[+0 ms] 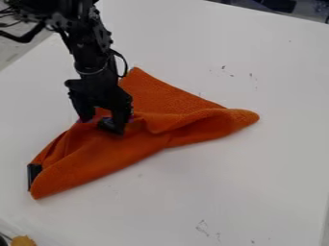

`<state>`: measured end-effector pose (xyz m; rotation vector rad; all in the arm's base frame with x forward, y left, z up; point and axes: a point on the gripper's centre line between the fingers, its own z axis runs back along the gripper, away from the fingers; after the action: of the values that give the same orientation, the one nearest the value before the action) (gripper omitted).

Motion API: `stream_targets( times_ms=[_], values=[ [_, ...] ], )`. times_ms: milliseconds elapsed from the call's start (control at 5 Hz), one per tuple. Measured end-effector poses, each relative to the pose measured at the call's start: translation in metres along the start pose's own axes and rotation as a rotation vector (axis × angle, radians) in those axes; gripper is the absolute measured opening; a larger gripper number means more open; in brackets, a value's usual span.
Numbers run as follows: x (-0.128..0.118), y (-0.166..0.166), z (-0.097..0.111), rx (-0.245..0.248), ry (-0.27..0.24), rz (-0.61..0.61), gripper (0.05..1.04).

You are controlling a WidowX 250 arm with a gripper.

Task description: Unfold the cloth from top left to bottom right

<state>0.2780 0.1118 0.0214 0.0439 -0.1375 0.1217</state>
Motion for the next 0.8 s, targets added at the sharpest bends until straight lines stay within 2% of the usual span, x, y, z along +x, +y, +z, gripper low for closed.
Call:
stream_targets(
  times_ms=[200,600,800],
  values=[
    [0.0045,0.002,-0.0097,-0.022,0.005,0.002,0.948],
    [0.0082,0.0051,-0.0047,-0.003,0.026,-0.002,0.429],
    [0.0101,0.0052,-0.0001,0.02,0.037,-0.012,0.252]
  ],
)
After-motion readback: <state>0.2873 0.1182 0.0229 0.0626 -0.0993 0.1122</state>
